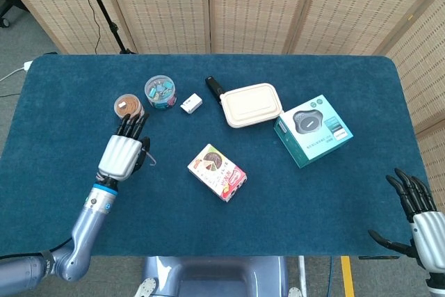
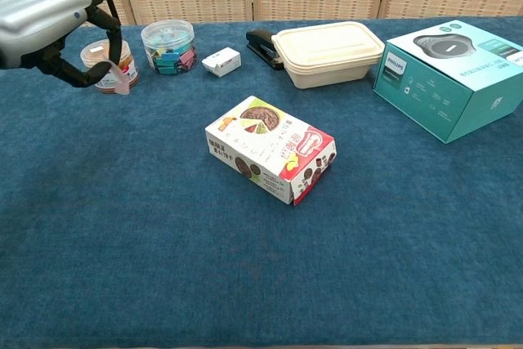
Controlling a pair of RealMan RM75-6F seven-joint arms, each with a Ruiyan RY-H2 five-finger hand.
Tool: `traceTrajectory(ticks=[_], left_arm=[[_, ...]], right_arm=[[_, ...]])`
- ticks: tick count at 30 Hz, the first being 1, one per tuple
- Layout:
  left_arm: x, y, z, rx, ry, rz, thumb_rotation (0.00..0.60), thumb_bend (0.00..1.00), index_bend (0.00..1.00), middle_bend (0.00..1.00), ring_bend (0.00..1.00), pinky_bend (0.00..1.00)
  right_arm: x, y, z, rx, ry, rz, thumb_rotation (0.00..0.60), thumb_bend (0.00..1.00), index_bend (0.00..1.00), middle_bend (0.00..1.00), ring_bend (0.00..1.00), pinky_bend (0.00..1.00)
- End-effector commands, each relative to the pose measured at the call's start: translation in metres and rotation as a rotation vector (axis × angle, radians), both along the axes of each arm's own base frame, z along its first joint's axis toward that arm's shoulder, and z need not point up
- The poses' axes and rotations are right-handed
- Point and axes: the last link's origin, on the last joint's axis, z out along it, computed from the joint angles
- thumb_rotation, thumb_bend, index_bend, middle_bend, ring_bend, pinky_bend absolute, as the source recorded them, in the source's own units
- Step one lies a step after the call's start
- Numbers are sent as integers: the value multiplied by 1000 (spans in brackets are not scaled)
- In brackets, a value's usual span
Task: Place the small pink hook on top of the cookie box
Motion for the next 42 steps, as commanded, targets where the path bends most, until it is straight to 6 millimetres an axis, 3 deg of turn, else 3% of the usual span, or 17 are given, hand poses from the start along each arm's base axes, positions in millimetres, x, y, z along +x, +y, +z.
traceTrajectory(ticks=[1, 18, 30, 42], left_arm=[[25, 7, -8, -6, 104, -88, 600, 483, 589, 0, 0, 0], [91, 16, -60, -54, 262, -180, 600, 495, 589, 0, 0, 0], [112, 14, -95, -81, 337, -217, 600, 497, 589, 0, 0, 0], [116, 17, -113, -63, 392, -251, 600, 500, 569, 0, 0, 0]], right_arm=[[-1, 0, 0, 1, 1, -2, 600, 0, 22, 0, 0, 0], [-4, -2, 5, -7, -19, -14, 600, 0, 25, 0, 0, 0], [-7, -3, 11, -16, -45, -18, 600, 0, 23, 0, 0, 0], [-10, -5, 14, -21, -62, -24, 600, 0, 15, 0, 0, 0]])
